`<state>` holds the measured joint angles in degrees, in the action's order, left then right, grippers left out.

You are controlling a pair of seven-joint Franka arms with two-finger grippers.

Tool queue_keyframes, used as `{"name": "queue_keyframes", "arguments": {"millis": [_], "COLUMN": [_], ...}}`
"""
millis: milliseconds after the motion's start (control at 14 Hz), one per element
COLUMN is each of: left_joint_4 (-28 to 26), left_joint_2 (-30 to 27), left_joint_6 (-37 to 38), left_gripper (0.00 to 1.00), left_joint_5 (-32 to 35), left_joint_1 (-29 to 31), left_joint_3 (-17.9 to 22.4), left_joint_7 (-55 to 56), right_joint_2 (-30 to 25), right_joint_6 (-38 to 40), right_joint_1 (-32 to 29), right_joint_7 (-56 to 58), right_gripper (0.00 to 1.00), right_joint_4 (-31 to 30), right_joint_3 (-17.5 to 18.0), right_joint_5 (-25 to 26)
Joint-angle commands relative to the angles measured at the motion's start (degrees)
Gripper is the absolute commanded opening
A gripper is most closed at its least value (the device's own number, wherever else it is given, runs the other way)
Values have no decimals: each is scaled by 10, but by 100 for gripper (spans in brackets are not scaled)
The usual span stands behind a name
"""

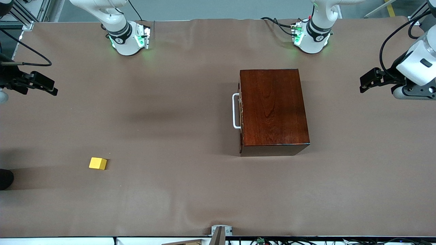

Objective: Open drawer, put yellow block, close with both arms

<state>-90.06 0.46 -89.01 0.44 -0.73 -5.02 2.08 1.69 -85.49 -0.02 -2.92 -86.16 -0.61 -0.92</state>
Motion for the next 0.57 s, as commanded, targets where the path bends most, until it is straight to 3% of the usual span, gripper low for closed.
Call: {"name": "queue_keyframes", "arguments": {"millis": [0,214,499], "left_joint_4": [7,58,95], "left_joint_2": [15,66,105], "left_joint_6": [-3,-2,-1], "left_gripper": [100,100,100], "left_joint_5": [-15,-51,-50], "left_joint_1": [-3,-28,-126], "left_joint_3": [-4,-28,-41], "left_joint_7": [-2,26,145], "right_joint_2": [1,2,1], "right_joint_6": [1,0,0], "right_joint_1": [-10,-11,-11], "right_joint_7": [-2,-2,-2], "right_gripper": [100,100,100], "right_joint_4": [6,6,6], "right_joint_3": [8,9,9], "right_joint_5": [3,3,4]}}
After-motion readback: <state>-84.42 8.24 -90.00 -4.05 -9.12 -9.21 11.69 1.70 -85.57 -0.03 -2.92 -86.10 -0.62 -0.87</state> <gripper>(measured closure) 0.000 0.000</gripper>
